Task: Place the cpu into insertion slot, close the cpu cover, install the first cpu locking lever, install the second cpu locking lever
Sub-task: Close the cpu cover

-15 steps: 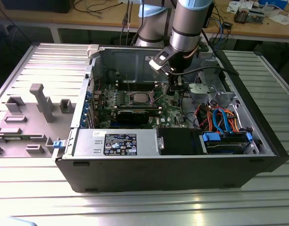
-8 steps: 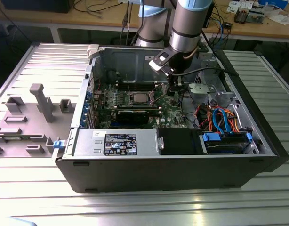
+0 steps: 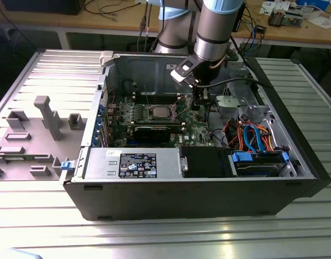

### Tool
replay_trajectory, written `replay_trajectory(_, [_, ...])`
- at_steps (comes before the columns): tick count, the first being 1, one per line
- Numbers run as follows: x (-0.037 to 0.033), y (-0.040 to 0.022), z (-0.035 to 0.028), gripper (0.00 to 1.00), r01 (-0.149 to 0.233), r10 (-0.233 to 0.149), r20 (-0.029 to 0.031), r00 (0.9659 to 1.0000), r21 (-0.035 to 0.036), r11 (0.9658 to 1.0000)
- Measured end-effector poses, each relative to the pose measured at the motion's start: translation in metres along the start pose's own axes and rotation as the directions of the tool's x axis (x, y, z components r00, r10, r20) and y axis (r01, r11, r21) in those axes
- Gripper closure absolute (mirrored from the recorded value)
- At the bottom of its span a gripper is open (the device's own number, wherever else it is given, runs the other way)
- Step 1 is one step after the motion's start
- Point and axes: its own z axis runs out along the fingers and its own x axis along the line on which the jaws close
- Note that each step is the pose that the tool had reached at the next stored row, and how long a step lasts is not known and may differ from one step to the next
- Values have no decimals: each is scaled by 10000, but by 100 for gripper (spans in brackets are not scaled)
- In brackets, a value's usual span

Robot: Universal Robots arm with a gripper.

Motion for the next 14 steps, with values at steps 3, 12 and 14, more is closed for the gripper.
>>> replay_trajectory(3, [0, 0, 8, 89, 0, 0, 1, 10000, 0, 10000])
replay_trajectory(12, [1, 1, 34, 89, 0, 0, 0, 10000, 0, 10000])
replay_trajectory(14, [1, 1, 43, 89, 1, -1, 0, 10000, 0, 10000])
